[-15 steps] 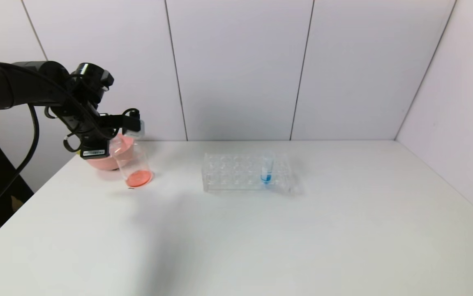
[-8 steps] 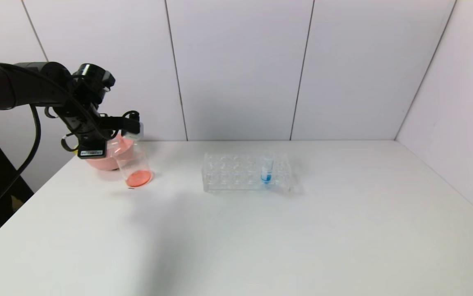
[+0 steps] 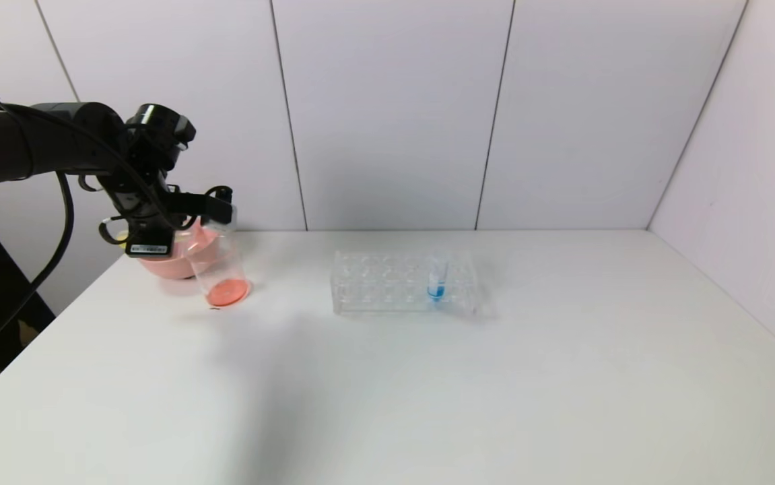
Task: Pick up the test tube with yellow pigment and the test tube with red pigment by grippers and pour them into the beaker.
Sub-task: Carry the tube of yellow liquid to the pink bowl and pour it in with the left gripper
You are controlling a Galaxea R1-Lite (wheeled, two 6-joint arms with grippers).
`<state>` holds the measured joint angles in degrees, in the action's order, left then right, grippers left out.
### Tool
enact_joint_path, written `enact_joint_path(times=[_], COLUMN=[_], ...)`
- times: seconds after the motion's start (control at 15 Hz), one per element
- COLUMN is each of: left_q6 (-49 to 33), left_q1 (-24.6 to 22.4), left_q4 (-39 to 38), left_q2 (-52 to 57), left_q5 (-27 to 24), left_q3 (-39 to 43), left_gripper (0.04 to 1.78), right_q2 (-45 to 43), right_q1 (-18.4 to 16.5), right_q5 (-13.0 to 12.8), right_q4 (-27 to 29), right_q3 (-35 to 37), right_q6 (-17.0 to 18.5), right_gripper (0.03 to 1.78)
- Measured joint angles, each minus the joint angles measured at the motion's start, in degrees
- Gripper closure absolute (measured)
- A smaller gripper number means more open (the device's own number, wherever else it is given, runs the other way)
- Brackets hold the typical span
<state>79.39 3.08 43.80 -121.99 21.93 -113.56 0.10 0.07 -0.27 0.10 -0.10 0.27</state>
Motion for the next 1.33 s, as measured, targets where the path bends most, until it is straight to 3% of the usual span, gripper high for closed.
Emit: enact_joint_path(times=[1.33], left_q6=[-0.3], left_q1=[1.1], left_q4=[-1.9], left_q2=[-1.8], left_q5=[4.7], left_q3=[-0.4], left_gripper=[1.33], right_q2=[0.0], right_q1=[0.0], right_q5=[0.0], right_q4=[0.0], right_q3=[0.0], right_q6=[0.0], right_gripper=[0.11])
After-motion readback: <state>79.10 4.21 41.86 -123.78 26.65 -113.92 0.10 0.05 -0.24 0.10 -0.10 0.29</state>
